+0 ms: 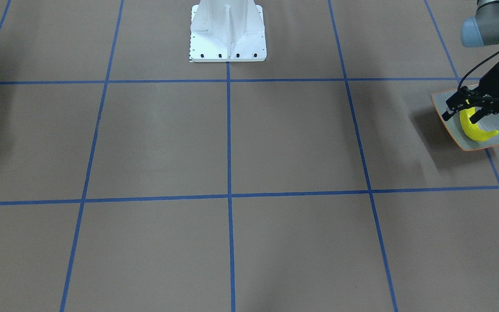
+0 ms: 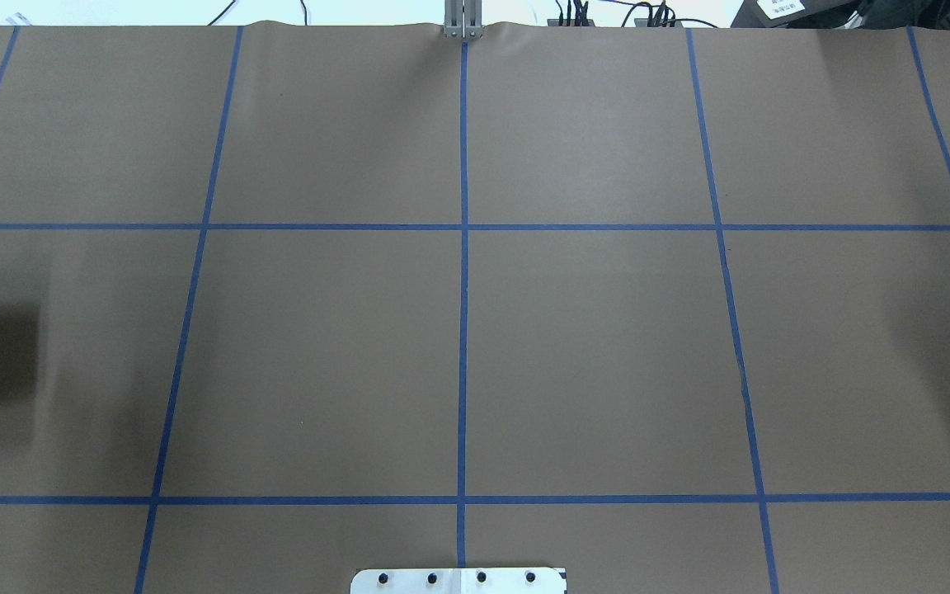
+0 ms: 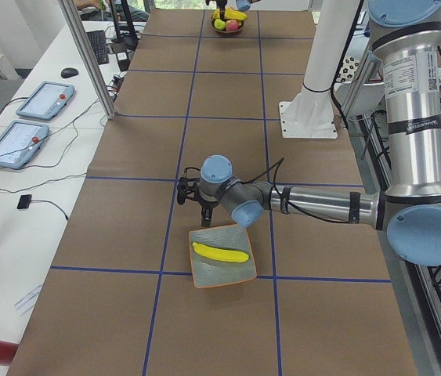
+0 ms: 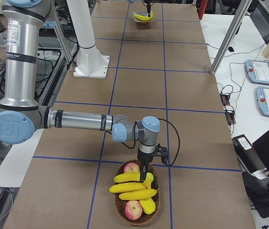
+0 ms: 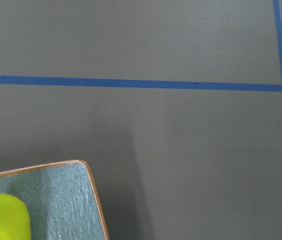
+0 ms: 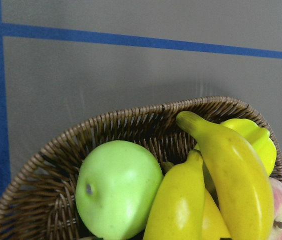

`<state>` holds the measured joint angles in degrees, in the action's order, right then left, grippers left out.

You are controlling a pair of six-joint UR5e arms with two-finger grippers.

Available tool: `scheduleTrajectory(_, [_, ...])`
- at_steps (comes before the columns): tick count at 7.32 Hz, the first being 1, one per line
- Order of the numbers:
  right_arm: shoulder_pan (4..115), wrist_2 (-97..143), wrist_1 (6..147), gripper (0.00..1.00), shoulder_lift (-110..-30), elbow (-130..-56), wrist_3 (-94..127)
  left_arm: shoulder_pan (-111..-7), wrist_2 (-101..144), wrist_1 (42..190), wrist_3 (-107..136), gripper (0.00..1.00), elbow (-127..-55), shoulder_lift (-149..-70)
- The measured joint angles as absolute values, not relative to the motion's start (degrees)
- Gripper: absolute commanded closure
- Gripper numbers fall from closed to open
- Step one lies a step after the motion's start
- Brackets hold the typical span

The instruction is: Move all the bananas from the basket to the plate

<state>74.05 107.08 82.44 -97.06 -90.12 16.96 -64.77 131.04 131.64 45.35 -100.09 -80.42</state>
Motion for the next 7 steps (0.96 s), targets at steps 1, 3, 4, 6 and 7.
scheduleTrajectory(1, [74.08, 106.72, 82.44, 0.29, -97.35, -90.08, 16.21, -64.77, 131.03, 131.61, 45.35, 0.01, -100.2, -80.42])
scheduleTrajectory(3, [74.04, 106.89, 82.42, 0.51, -97.34, -89.94, 16.19, -64.77, 130.97, 131.59, 45.35, 0.01, -100.35, -80.42])
scheduleTrajectory(4, [73.99, 107.07, 82.33, 0.92, -97.24, -89.63, 16.32, -64.77, 130.96, 131.61, 45.35, 0.01, -100.4, -80.42])
scheduleTrajectory(6, [73.95, 107.32, 82.09, 1.0, -97.05, -89.07, 15.9, -64.77, 130.96, 131.58, 45.35, 0.01, -100.45, -80.42])
scheduleTrajectory(7, [74.0, 107.41, 82.12, 1.0, -97.04, -89.4, 15.32, -64.77, 130.96, 131.58, 45.35, 0.01, -100.44, -80.42])
